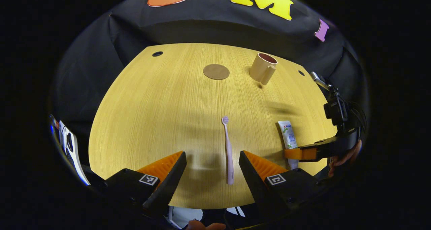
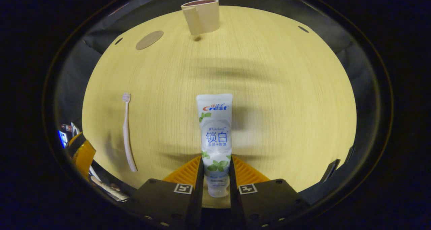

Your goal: Put the toothbrush and toothpaste on the desktop into the cup, then pick up the cup and place it on the coaster on the desktop.

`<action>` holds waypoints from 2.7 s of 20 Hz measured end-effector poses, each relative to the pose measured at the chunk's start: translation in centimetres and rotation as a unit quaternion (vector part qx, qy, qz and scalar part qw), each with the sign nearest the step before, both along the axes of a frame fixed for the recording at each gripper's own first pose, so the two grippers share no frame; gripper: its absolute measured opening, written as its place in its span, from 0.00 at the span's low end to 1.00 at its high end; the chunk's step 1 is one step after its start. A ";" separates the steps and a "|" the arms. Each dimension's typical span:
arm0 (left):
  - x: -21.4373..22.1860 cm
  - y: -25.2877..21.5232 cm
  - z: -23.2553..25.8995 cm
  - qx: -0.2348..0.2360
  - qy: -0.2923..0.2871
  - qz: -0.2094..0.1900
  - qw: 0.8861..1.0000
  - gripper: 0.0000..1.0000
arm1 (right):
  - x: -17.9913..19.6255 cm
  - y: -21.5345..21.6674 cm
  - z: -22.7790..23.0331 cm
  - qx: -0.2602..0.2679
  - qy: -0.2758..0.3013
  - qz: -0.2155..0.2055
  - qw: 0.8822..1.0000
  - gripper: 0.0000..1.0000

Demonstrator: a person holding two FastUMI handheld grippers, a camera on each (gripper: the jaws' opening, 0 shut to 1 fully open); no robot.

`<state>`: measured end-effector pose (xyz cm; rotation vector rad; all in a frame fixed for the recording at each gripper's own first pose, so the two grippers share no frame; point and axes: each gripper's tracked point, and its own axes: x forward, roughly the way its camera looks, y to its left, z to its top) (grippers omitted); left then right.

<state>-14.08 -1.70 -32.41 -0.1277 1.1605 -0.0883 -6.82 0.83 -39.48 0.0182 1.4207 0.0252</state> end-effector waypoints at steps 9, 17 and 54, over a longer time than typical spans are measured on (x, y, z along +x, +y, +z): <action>0.8 -0.4 -4.4 -0.016 0.038 -0.003 0.999 1.00 | 0.7 -0.4 3.0 0.034 -0.009 -0.017 0.999 0.33; -0.1 0.5 -8.0 0.006 0.052 -0.016 0.998 0.95 | 1.5 -1.4 6.1 0.048 -0.029 -0.022 0.998 0.32; 9.6 2.9 9.0 0.026 -0.082 0.003 0.996 0.04 | 25.3 5.1 20.2 0.085 -0.369 0.020 0.925 0.26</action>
